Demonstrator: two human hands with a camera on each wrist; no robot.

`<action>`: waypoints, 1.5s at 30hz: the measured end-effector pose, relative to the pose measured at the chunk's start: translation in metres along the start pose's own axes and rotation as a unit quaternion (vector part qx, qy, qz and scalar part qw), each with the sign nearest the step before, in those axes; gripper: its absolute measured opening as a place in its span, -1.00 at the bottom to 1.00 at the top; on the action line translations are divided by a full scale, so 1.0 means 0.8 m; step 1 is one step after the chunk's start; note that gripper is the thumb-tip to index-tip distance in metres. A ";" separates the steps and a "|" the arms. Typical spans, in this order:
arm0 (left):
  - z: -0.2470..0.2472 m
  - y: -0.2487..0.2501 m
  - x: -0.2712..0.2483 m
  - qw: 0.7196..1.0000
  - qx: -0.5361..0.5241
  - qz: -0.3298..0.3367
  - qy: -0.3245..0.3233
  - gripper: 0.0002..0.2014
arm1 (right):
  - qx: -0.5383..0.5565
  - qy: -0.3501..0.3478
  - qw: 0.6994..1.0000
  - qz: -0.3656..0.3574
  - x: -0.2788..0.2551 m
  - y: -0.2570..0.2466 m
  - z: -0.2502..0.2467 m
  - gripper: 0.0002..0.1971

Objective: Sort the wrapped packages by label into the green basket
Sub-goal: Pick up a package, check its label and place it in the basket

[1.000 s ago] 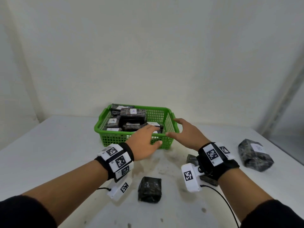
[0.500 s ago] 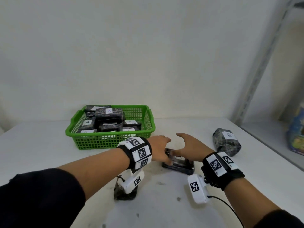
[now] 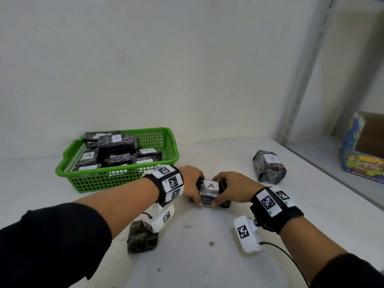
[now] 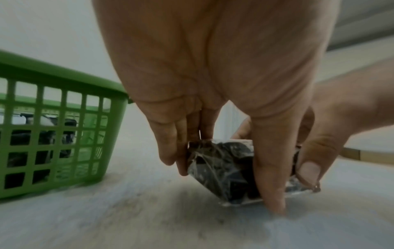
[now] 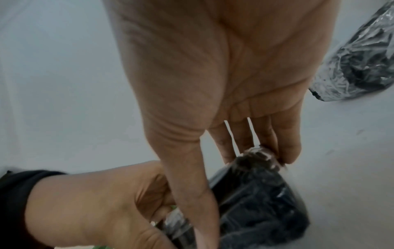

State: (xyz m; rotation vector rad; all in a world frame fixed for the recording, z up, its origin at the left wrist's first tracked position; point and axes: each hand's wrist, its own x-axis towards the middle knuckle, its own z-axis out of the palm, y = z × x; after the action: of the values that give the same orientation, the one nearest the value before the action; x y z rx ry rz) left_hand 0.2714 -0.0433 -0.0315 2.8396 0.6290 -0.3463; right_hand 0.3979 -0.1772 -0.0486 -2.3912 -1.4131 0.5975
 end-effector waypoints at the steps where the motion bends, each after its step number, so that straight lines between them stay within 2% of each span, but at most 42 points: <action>1: -0.006 -0.004 -0.002 1.000 -0.009 0.002 0.009 -0.23 | 0.018 0.009 1.000 -0.011 0.001 0.002 -0.004 -0.13; 5: -0.038 -0.026 -0.022 0.994 -0.097 0.002 0.056 -0.17 | 0.142 0.069 0.985 -0.064 0.007 0.008 -0.022 -0.25; 8: -0.056 -0.048 -0.040 0.971 -0.216 0.004 0.105 -0.29 | 0.272 0.098 0.953 -0.095 0.016 -0.001 -0.025 -0.34; 10: -0.057 -0.062 -0.052 0.930 -0.339 0.028 0.141 -0.42 | 0.365 0.115 0.917 -0.111 0.022 -0.017 -0.020 -0.39; 13: -0.047 -0.082 -0.072 0.819 -0.545 0.052 0.174 -0.44 | 0.474 0.135 0.858 -0.141 0.030 -0.050 -0.006 -0.52; 15: -0.036 -0.093 -0.086 0.768 -0.601 0.059 0.212 -0.47 | 0.517 0.119 0.832 -0.160 0.034 -0.073 0.005 -0.52; 17: -0.023 -0.107 -0.100 0.729 -0.633 0.057 0.255 -0.45 | 0.541 0.081 0.819 -0.172 0.037 -0.095 0.016 -0.48; 20: -0.001 -0.128 -0.123 0.686 -0.665 0.054 0.290 -0.37 | 0.563 0.044 0.803 -0.192 0.041 -0.125 0.031 -0.52; 23: 0.016 -0.141 -0.141 0.648 -0.697 0.057 0.301 -0.48 | 0.546 0.048 0.810 -0.209 0.047 -0.148 0.044 -0.63; 26: 0.025 -0.160 -0.154 0.632 -0.693 0.036 0.345 -0.55 | 0.518 0.019 0.829 -0.210 0.058 -0.175 0.052 -0.62; 27: 0.027 -0.167 -0.157 0.622 -0.696 0.030 0.356 -0.56 | 0.508 0.001 0.835 -0.210 0.064 -0.181 0.054 -0.56; 29: 0.032 -0.182 -0.163 0.603 -0.713 0.033 0.357 -0.55 | 0.505 -0.023 0.838 -0.205 0.075 -0.187 0.058 -0.31; 31: 0.039 -0.194 -0.167 0.596 -0.727 0.043 0.338 -0.37 | 0.516 -0.020 0.833 -0.198 0.086 -0.183 0.066 -0.17; 32: 0.042 -0.197 -0.169 0.593 -0.734 0.042 0.328 -0.32 | 0.523 -0.015 0.829 -0.197 0.088 -0.182 0.069 -0.18; 36: 0.047 -0.200 -0.165 0.582 -0.735 0.011 0.347 -0.45 | 0.546 -0.026 0.817 -0.186 0.090 -0.179 0.079 -0.26; 38: 0.049 -0.198 -0.160 0.591 -0.725 0.007 0.353 -0.39 | 0.532 -0.035 0.824 -0.191 0.087 -0.180 0.080 -0.35; 39: 0.051 -0.196 -0.157 0.591 -0.726 0.008 0.351 -0.35 | 0.525 -0.029 0.828 -0.193 0.086 -0.181 0.080 -0.34; 42: 0.052 -0.186 -0.154 0.586 -0.745 0.013 0.318 -0.41 | 0.516 0.007 0.835 -0.190 0.079 -0.180 0.083 -0.31; 45: 0.052 -0.184 -0.157 0.600 -0.731 0.003 0.325 -0.41 | 0.510 0.001 0.838 -0.193 0.073 -0.173 0.085 -0.33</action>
State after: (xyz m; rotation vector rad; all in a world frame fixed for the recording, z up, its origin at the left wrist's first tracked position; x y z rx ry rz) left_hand 0.0889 0.0283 -0.0600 1.2024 0.5482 0.8884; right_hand 0.2853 -0.0572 -0.0564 -1.2251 -1.0863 0.9201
